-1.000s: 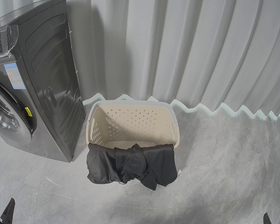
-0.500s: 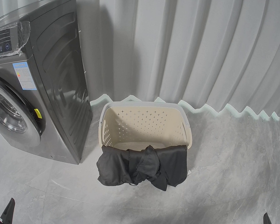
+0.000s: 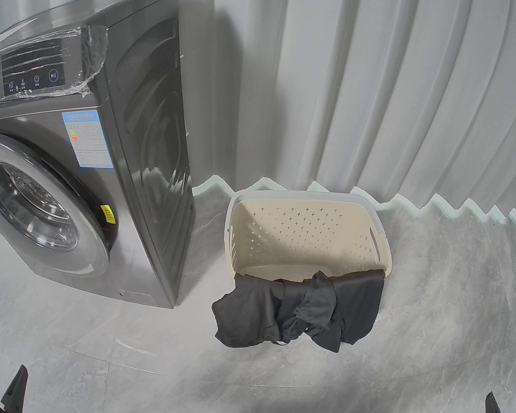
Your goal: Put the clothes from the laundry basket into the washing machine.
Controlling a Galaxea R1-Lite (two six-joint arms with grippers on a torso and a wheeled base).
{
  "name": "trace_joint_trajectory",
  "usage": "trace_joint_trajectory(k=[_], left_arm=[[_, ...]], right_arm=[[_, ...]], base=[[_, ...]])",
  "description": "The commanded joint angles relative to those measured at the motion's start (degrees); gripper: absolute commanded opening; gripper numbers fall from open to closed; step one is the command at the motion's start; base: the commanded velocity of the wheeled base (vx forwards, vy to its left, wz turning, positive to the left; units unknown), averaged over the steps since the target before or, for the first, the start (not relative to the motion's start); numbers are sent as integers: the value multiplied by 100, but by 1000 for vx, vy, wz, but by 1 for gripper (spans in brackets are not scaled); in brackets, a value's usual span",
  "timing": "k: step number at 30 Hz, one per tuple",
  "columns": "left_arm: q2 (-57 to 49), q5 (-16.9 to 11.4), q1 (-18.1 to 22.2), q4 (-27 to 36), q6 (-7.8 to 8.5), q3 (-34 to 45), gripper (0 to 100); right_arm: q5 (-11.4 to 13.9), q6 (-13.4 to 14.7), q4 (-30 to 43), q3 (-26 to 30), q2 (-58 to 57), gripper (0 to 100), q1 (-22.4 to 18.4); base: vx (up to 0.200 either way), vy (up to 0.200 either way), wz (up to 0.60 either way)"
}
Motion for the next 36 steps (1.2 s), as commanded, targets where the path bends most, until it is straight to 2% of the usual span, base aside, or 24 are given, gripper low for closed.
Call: trace_joint_trajectory(k=[1,36], left_arm=[[-101,0,1,4,-2,84,100],[-101,0,1,4,-2,84,100]], right_arm=[[2,-4,-11,101,-93,100,-2],[2,-4,-2,101,-93,100,-2]], base=[[0,200,0],[0,200,0]])
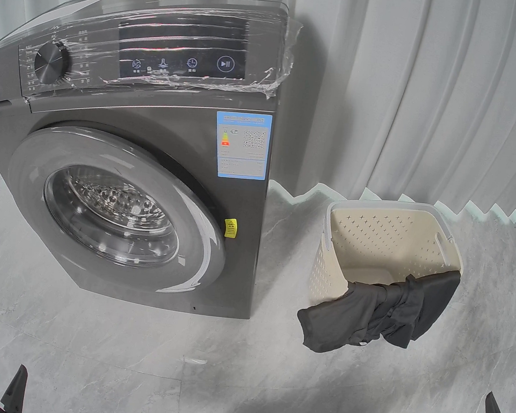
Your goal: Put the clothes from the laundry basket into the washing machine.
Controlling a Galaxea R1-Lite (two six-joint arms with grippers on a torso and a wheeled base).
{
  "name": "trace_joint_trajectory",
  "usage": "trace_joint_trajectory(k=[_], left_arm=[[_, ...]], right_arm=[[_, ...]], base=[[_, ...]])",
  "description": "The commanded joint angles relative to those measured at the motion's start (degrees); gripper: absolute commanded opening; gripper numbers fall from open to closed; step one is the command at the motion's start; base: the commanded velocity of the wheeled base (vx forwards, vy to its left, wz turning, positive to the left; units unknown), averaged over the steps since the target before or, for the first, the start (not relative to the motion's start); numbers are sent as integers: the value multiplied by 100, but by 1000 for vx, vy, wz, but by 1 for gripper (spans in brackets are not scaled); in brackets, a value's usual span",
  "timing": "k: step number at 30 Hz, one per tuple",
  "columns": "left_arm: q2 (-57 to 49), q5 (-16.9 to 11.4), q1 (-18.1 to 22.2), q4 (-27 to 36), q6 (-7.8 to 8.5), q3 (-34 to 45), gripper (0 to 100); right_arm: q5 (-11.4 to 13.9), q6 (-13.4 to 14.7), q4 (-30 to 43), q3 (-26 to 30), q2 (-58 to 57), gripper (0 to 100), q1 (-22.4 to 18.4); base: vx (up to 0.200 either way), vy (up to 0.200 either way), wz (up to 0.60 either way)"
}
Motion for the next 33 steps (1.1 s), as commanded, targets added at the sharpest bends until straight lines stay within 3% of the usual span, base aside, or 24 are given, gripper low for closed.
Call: trace_joint_trajectory(k=[1,21,33], left_arm=[[-101,0,-2,-1,-2,84,100],[-101,0,-2,-1,-2,84,100],[-101,0,-2,-1,-2,84,100]], right_arm=[[-1,-8,2,101,-93,100,-2],[-1,1,-6,101,-93,100,-2],[-1,1,2,101,-93,100,-2]], base=[[0,200,0],[0,200,0],[0,0,0]])
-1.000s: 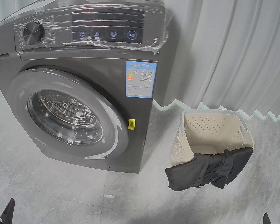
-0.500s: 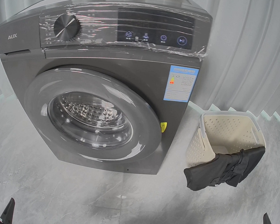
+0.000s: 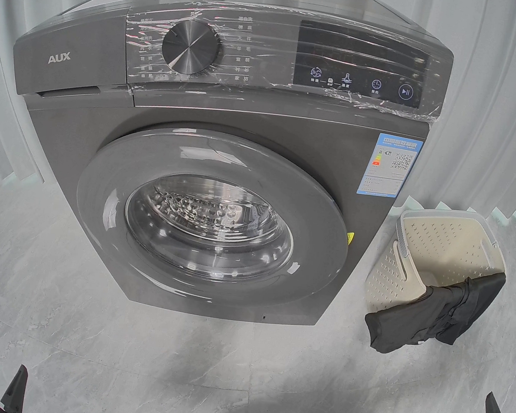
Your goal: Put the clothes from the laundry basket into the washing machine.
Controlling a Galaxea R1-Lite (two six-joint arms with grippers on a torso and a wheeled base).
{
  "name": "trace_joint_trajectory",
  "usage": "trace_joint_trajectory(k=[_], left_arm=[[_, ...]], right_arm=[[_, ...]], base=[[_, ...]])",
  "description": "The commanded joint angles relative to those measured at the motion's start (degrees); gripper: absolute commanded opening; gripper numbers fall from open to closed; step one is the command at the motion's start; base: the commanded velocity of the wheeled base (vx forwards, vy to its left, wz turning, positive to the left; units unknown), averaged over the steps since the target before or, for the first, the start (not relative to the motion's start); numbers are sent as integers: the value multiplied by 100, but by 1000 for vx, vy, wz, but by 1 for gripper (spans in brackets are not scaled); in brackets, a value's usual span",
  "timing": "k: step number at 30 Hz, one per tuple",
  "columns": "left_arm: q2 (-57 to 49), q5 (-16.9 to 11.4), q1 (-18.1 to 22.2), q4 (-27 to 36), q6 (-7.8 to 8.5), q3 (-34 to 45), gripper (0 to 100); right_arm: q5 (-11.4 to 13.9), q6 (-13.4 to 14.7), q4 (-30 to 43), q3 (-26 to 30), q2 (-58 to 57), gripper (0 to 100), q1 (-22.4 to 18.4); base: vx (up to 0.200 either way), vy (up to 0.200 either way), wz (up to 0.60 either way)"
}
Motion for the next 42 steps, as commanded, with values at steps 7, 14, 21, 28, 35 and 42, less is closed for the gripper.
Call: trace_joint_trajectory(k=[7,14,21,28,35,42], left_arm=[[-101,0,-2,-2,-2,84,100],[-101,0,-2,-2,-2,84,100],[-101,0,-2,-2,-2,84,100],[-101,0,-2,-2,-2,84,100],[-101,0,-2,-2,-2,84,100],[-101,0,-2,-2,-20,84,100]], right_arm=[[4,-2,0,101,-93,100,-2],[4,-2,-9,101,-93,100,-2],[4,-2,0,101,-93,100,-2],[4,-11,0,101,-93,100,-2],[4,-11,0,101,-93,100,-2],[4,-11,0,101,-93,100,-2]], base=[[0,114,0],[0,200,0],[0,200,0],[0,0,0],[0,0,0],[0,0,0]])
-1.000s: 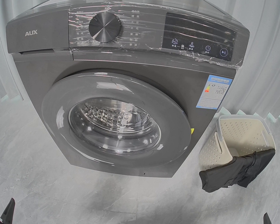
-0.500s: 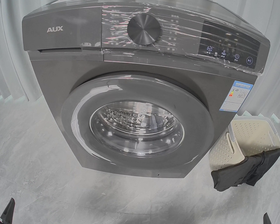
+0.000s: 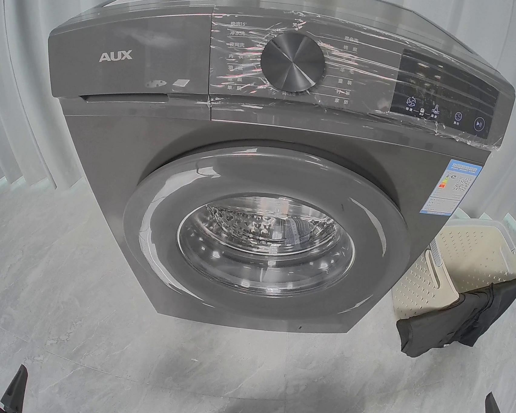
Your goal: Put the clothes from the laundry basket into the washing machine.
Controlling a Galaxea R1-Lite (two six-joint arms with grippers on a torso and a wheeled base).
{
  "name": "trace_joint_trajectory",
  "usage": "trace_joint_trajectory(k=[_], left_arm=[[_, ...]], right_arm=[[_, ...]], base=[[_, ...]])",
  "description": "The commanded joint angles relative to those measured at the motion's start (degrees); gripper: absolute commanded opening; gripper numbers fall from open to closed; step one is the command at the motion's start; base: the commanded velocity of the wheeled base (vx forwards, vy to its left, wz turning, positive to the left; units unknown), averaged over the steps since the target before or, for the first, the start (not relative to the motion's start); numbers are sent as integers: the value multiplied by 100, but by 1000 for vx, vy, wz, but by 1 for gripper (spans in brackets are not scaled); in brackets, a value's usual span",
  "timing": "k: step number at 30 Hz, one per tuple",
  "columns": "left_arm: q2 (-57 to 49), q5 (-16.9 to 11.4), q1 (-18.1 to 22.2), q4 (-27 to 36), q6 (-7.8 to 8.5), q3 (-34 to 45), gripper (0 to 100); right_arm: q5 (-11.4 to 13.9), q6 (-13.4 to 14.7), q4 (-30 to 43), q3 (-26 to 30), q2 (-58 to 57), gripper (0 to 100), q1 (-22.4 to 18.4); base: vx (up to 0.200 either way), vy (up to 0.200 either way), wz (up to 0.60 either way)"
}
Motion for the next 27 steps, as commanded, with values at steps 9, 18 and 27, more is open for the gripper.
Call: trace_joint_trajectory(k=[9,18,27], left_arm=[[-101,0,-2,-1,9,84,100],[-101,0,-2,-1,9,84,100],[-101,0,-2,-1,18,84,100]], right_arm=[[11,-22,-9,101,-93,100,-20],[55,-31,0,101,-93,100,-2],[90,-119,0,101,-93,100,-11]], base=[[133,0,0],[0,0,0],[0,0,0]])
